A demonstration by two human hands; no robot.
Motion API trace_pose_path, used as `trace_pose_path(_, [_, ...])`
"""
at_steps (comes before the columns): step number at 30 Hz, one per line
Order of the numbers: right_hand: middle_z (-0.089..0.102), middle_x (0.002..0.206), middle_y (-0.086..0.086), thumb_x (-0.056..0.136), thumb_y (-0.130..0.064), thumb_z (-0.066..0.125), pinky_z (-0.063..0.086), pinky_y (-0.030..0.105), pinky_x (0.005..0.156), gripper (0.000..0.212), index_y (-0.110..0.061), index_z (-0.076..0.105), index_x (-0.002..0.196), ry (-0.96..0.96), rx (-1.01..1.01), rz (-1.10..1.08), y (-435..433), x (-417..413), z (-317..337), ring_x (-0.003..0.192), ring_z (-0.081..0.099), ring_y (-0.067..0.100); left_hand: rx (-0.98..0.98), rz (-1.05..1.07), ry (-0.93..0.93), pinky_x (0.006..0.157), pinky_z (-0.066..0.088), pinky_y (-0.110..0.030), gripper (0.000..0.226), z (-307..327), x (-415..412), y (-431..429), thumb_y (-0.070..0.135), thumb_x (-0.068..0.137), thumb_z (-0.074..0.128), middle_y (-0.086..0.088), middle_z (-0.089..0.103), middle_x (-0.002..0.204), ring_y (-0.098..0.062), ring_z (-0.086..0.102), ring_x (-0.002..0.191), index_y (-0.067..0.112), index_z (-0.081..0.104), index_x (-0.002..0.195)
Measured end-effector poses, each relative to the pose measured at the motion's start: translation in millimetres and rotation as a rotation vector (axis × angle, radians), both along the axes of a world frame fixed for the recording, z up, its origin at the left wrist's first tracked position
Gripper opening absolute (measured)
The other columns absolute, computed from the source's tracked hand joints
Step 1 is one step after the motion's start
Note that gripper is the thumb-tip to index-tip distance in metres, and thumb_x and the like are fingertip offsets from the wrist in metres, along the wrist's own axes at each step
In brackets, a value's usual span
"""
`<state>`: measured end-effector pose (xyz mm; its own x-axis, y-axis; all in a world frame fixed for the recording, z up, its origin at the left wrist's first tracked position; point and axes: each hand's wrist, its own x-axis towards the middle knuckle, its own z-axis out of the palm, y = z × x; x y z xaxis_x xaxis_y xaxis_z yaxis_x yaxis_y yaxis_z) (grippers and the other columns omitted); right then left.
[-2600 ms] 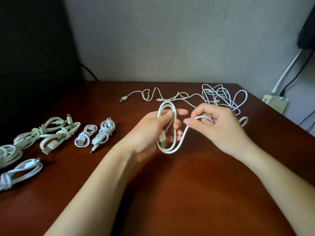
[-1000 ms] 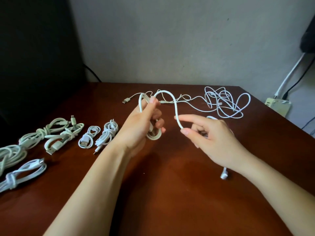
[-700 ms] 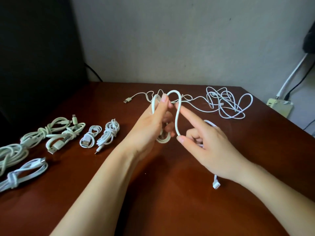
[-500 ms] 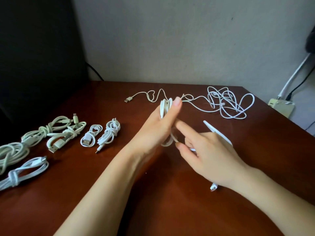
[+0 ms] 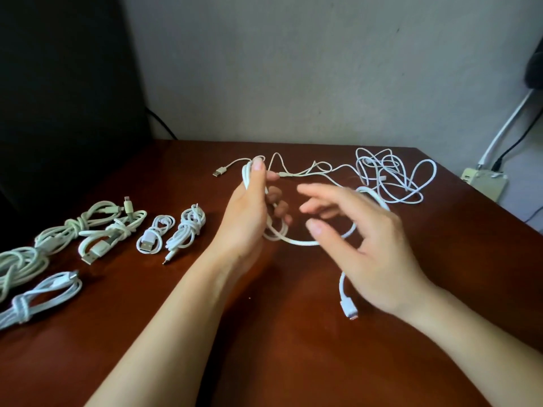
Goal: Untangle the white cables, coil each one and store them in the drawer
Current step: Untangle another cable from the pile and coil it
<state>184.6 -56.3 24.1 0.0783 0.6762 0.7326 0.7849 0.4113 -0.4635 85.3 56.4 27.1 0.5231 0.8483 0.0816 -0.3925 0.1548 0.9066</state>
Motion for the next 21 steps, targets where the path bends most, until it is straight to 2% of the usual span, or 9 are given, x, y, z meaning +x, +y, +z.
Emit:
trace_pose_path(3, [0.066,0.098,-0.009,0.087,-0.013,0.059,0.045,0.016,0.087,0.029,-0.028,0.060,0.111,0.248,0.009,0.021,1,8,8,0.097,0.063,0.007,-0.083,-0.022,-0.128,0.043,0.039,-0.020,0.038,2,-1,2,0.045,0.101,0.032,0.002,0.029,0.061,-0.008,0.032,0.045,0.012,0.048,0.088])
trace_pose_path(5, [0.067,0.098,-0.010,0.084,-0.012,0.058,0.045,0.017,0.088,0.028,-0.030,0.061,0.106,0.276,-0.014,-0.042,4,18,9,0.097,0.063,0.006,-0.131,-0.029,-0.195,0.043,0.037,-0.020,0.041,6,-2,4,0.047,0.101,0.030,0.003,0.029,0.059,-0.008,0.031,0.044,0.011,0.048,0.089])
trace_pose_path(9, [0.063,0.105,-0.020,0.084,-0.026,0.063,0.035,0.005,0.090,0.021,-0.030,0.067,0.104,0.068,-0.214,-0.176,8,35,0,0.104,0.055,-0.006,-0.196,-0.041,-0.317,0.042,0.036,-0.018,0.045,11,-7,7,0.049,0.101,0.028,0.004,0.030,0.056,-0.007,0.030,0.042,0.011,0.047,0.090])
trace_pose_path(11, [0.059,0.101,-0.028,0.088,-0.035,0.064,0.028,0.003,0.092,0.017,-0.030,0.069,0.103,-0.042,-0.309,-0.192,10,36,-6,0.104,0.050,-0.007,-0.217,-0.055,-0.345,0.042,0.036,-0.017,0.045,10,-7,8,0.050,0.101,0.028,0.004,0.032,0.055,-0.007,0.030,0.042,0.010,0.047,0.090])
trace_pose_path(13, [0.059,0.091,-0.026,0.086,-0.053,0.054,0.024,0.009,0.094,0.029,-0.031,0.071,0.096,-0.204,-0.354,-0.214,10,35,-11,0.100,0.047,-0.004,-0.222,-0.066,-0.347,0.042,0.036,-0.017,0.045,10,-8,8,0.050,0.100,0.028,0.004,0.032,0.054,-0.007,0.031,0.042,0.011,0.047,0.090])
trace_pose_path(15, [0.062,0.082,-0.017,0.083,-0.062,0.038,0.018,0.008,0.092,0.045,-0.030,0.070,0.086,-0.281,-0.399,-0.210,10,31,-14,0.095,0.043,-0.001,-0.216,-0.069,-0.341,0.043,0.037,-0.017,0.044,10,-9,7,0.049,0.100,0.029,0.004,0.033,0.054,-0.007,0.031,0.042,0.011,0.048,0.090])
trace_pose_path(17, [0.062,0.073,-0.011,0.084,-0.062,0.036,0.017,0.007,0.089,0.049,-0.028,0.070,0.077,-0.292,-0.404,-0.187,10,29,-15,0.091,0.042,0.001,-0.198,-0.069,-0.309,0.043,0.037,-0.018,0.042,11,-10,7,0.047,0.101,0.031,0.004,0.032,0.055,-0.007,0.031,0.043,0.011,0.049,0.091])
trace_pose_path(21, [0.053,0.060,-0.010,0.084,-0.056,0.047,0.022,0.010,0.086,0.039,-0.027,0.067,0.067,-0.343,-0.328,-0.182,11,31,-16,0.081,0.041,0.005,-0.057,-0.091,-0.137,0.045,0.040,-0.022,0.036,7,-7,5,0.043,0.101,0.034,0.004,0.030,0.060,-0.008,0.034,0.044,0.012,0.049,0.090])
